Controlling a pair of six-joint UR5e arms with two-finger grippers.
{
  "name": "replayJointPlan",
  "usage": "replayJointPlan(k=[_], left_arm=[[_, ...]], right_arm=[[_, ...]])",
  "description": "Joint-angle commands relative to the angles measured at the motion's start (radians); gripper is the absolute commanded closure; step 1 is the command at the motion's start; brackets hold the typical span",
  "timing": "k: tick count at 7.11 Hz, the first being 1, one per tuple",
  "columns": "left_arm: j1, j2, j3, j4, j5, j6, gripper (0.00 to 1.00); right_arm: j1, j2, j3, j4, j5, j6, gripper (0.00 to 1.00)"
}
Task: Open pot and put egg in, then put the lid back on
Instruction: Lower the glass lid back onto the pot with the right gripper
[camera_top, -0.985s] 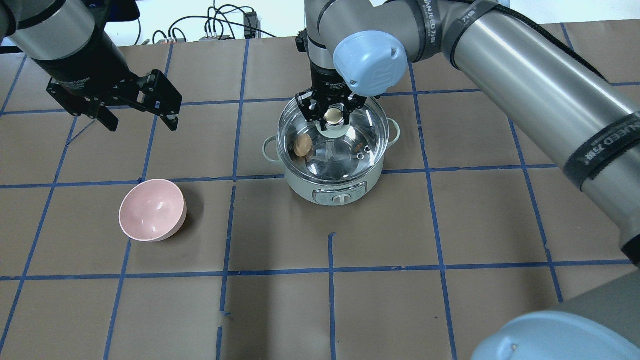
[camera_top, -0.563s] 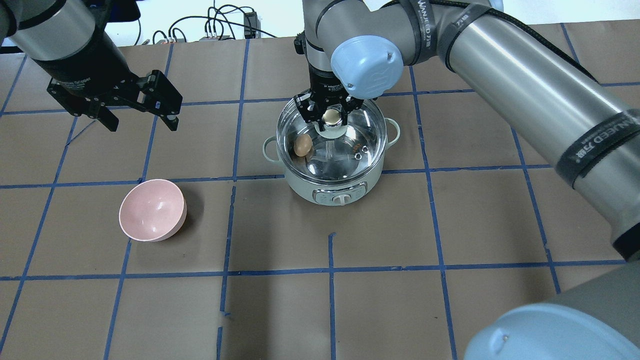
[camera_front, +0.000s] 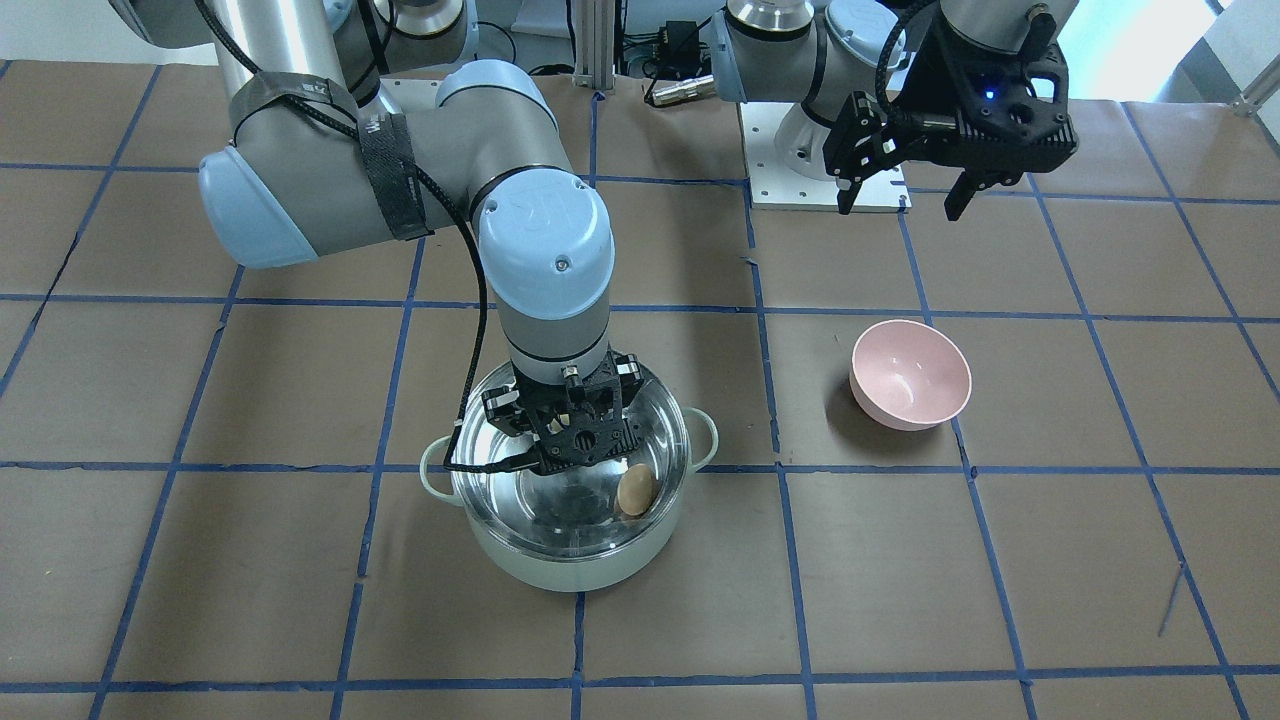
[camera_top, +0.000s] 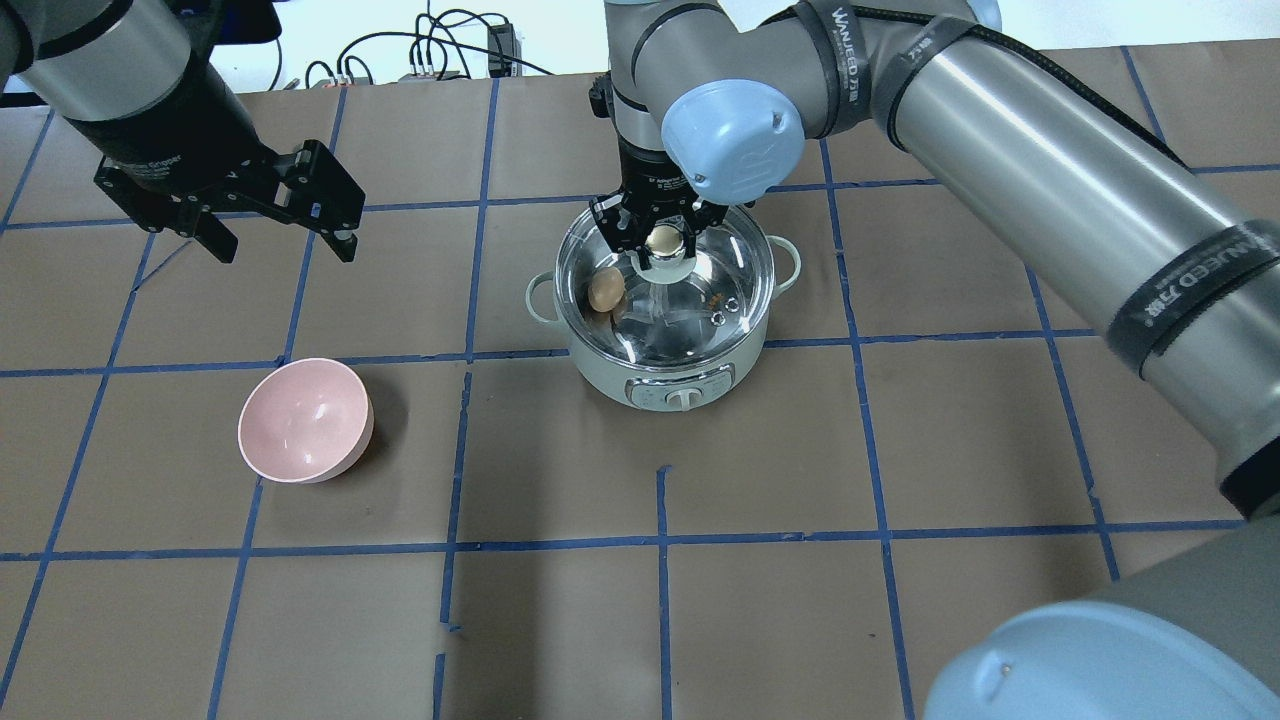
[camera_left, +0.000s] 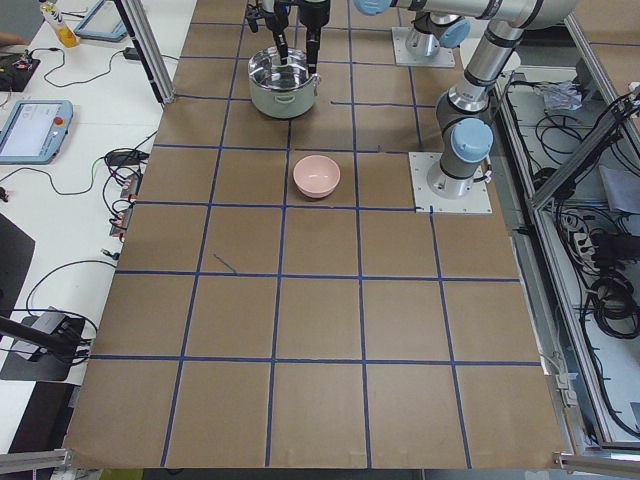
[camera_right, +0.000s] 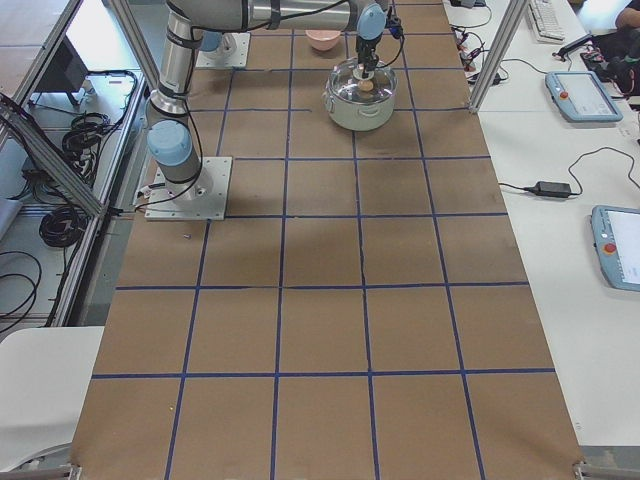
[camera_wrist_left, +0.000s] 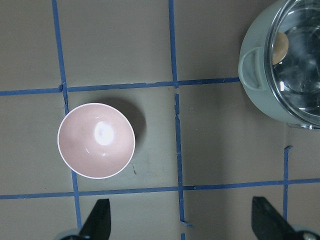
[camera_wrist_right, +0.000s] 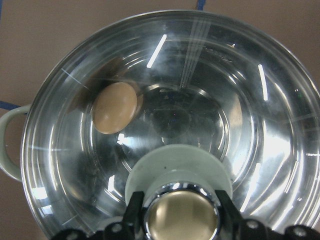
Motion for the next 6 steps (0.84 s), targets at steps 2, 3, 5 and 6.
replayJointPlan(k=[2, 3, 5, 6], left_arm=[[0.000, 0.000, 0.000, 0.000, 0.000, 0.000, 0.01], [0.000, 0.002, 0.000, 0.000, 0.002, 0.000, 0.01], [0.000, 0.000, 0.000, 0.000, 0.002, 0.000, 0.01], [0.000, 0.002, 0.000, 0.000, 0.002, 0.000, 0.01]], right_arm=[[0.000, 0.007, 0.003, 0.000, -0.007, -0.033, 0.11], [0.000, -0.001, 0.000, 0.000, -0.006, -0.033, 0.00], [-0.005, -0.112, -0.013, 0.008, -0.010, -0.033, 0.00], [-0.020, -0.209, 0.003, 0.046, -0.016, -0.036, 0.00]])
